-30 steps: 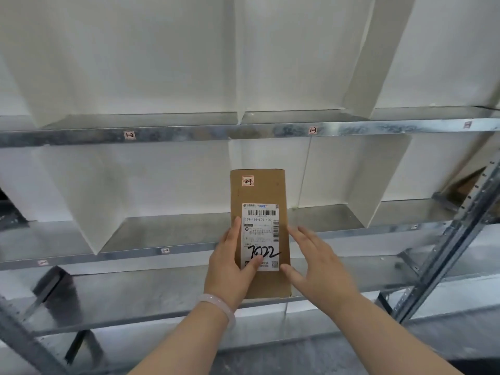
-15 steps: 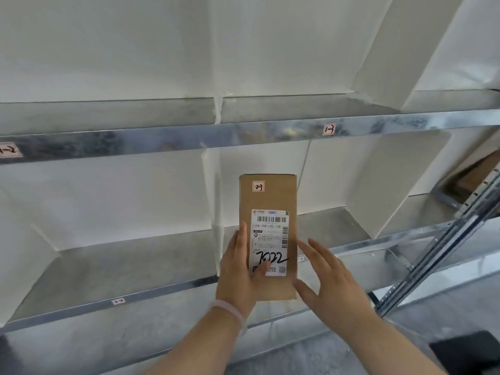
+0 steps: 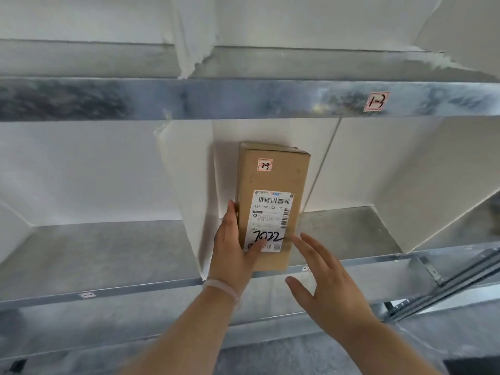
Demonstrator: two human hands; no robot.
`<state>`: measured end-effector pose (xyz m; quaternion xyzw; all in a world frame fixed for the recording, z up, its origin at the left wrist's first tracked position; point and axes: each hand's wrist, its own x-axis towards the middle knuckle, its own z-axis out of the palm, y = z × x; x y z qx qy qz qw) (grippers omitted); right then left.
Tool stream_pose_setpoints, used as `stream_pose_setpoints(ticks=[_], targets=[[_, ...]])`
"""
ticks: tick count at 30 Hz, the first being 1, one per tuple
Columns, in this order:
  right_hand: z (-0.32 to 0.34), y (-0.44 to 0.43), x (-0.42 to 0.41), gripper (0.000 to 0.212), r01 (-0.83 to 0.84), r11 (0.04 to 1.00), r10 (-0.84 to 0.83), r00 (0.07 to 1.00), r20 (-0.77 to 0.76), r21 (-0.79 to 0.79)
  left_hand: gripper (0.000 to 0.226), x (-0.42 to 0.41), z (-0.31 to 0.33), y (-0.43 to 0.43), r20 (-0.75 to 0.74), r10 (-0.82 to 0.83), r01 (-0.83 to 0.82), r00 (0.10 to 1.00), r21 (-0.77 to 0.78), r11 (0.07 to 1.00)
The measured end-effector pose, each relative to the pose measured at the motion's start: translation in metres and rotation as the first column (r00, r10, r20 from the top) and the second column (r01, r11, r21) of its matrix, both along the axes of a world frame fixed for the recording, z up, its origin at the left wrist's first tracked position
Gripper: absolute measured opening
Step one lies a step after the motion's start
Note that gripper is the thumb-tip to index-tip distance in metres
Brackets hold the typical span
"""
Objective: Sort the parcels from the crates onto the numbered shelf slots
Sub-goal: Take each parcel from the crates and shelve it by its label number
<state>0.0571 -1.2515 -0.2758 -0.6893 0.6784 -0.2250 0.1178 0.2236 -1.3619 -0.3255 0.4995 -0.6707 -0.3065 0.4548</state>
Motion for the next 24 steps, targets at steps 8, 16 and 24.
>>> stream_pose_setpoints(ticks=[8, 16, 24], targets=[[-0.031, -0.008, -0.02, 0.067, -0.063, 0.997, 0.062, 0.998, 0.011, 0.042, 0.092, -0.005, -0.024, -0.003, -0.069, 0.117, -0.118, 0.991, -0.014, 0.993], [-0.037, -0.013, -0.023, 0.066, -0.094, 0.994, 0.093, 0.996, 0.014, 0.051, 0.087, -0.011, -0.037, 0.009, -0.112, 0.114, -0.1, 0.987, 0.118, 0.988], [-0.031, -0.013, -0.029, 0.066, -0.144, 0.985, 0.147, 0.989, -0.025, 0.092, 0.078, -0.014, -0.031, 0.012, -0.117, 0.12, -0.096, 0.986, 0.195, 0.976]])
